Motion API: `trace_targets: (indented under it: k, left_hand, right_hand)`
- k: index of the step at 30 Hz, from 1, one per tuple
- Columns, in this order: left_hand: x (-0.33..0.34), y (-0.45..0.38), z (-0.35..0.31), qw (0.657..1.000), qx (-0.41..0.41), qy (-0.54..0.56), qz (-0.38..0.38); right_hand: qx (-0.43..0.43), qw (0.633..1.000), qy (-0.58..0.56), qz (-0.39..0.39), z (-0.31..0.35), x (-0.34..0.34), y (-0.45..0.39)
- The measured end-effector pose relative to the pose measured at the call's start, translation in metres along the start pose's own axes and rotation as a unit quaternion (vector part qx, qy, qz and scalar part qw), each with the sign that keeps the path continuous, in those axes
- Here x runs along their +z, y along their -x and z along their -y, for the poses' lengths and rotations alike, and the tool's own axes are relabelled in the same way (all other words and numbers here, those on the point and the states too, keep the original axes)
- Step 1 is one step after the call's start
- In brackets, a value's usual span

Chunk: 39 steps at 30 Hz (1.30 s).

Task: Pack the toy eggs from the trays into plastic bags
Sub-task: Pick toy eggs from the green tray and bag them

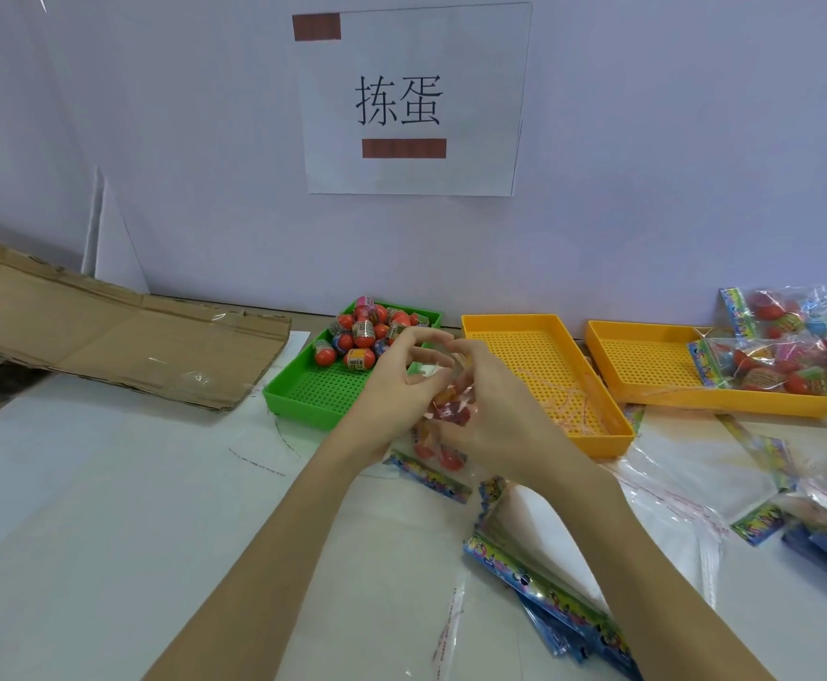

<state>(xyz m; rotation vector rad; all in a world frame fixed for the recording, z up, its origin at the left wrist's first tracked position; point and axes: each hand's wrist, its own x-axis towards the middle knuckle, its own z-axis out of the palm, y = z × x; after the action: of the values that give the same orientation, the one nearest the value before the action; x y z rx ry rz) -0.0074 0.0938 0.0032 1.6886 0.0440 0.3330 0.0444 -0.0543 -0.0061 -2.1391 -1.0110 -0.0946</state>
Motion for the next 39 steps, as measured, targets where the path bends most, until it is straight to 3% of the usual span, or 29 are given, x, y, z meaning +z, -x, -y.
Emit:
trace_targets:
  k: [3, 7, 9, 12, 15, 19, 21, 24, 30, 36, 39]
  left_hand:
    - [-0.001, 0.0, 0.0, 1.0, -0.002, 0.016, -0.011]
    - [-0.002, -0.003, 0.0, 0.996, 0.002, 0.055, -0.072]
    - [-0.003, -0.004, -0.002, 0.989, 0.008, 0.103, -0.102]
    - [-0.003, -0.006, -0.006, 0.972, 0.027, 0.199, -0.125]
    - [0.0, -0.005, -0.01, 0.96, 0.041, 0.246, -0.125]
    - [-0.001, -0.004, -0.016, 0.954, -0.001, 0.293, -0.067]
    - [-0.005, -0.004, -0.015, 0.968, -0.02, 0.249, -0.033]
    - [-0.007, -0.005, -0.008, 0.993, -0.015, 0.114, -0.04]
    - [-0.006, -0.004, -0.005, 0.992, 0.023, 0.106, -0.07]
    - [-0.006, -0.003, -0.006, 0.995, 0.053, 0.069, -0.04]
    - [-0.001, -0.002, -0.006, 0.992, 0.076, 0.049, -0.092]
  right_hand:
    - [0.002, 1.0, 0.004, -0.004, -0.002, -0.003, 0.0]
    - [-0.011, 0.995, 0.034, -0.095, 0.004, 0.0, 0.0]
    - [0.025, 0.992, 0.035, -0.12, 0.009, 0.001, 0.0]
    - [0.082, 0.99, -0.036, -0.113, 0.017, -0.001, 0.002]
    - [0.071, 0.986, -0.082, -0.13, 0.02, -0.002, 0.002]
    - [0.097, 0.964, -0.209, -0.136, 0.025, -0.006, 0.001]
    - [0.121, 0.95, -0.253, -0.141, 0.026, -0.008, 0.0]
    - [0.135, 0.938, -0.286, -0.141, 0.024, -0.009, -0.001]
    - [0.143, 0.937, -0.302, -0.105, 0.028, -0.004, 0.0]
    - [0.137, 0.925, -0.323, -0.146, 0.028, -0.002, 0.001]
    - [0.136, 0.931, -0.296, -0.166, 0.025, -0.004, 0.0]
